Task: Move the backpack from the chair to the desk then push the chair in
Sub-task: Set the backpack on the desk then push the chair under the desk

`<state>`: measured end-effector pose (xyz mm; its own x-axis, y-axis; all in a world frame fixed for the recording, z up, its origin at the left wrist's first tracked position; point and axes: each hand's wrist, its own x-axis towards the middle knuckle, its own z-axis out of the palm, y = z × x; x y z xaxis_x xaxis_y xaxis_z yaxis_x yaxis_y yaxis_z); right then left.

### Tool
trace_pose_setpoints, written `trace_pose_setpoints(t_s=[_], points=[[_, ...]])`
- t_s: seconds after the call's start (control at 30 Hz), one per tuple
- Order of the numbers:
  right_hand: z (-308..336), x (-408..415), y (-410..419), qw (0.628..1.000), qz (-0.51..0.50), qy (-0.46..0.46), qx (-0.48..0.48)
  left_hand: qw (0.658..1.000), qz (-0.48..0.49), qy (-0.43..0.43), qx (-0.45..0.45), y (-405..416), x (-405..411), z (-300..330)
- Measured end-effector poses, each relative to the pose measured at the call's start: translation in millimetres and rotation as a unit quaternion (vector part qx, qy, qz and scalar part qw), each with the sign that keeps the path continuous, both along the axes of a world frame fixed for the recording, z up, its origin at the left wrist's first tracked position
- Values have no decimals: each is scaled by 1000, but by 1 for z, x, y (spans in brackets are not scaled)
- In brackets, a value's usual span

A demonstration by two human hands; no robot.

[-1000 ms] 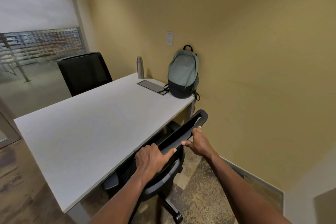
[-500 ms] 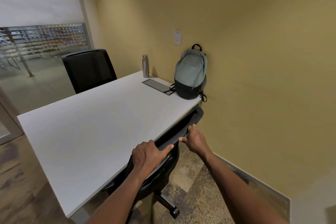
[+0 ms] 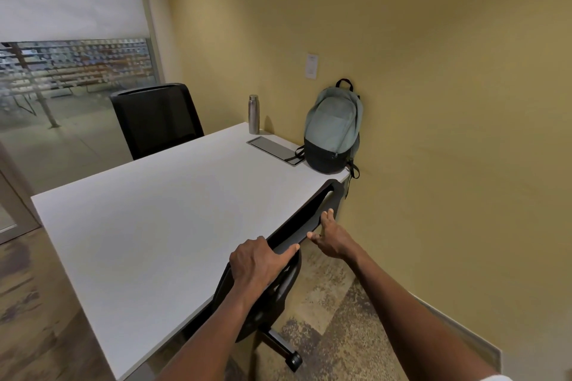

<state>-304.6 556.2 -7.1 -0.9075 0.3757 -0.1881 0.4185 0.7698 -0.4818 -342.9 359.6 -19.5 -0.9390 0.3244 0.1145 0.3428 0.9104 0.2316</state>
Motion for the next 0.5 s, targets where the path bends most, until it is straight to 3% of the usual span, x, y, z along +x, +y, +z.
trace_pose_setpoints(t_s=[0.5], points=[[-11,-9,-12,1000,-18,16,-4,1000,-7,-11,-6,-6,-15,-5]])
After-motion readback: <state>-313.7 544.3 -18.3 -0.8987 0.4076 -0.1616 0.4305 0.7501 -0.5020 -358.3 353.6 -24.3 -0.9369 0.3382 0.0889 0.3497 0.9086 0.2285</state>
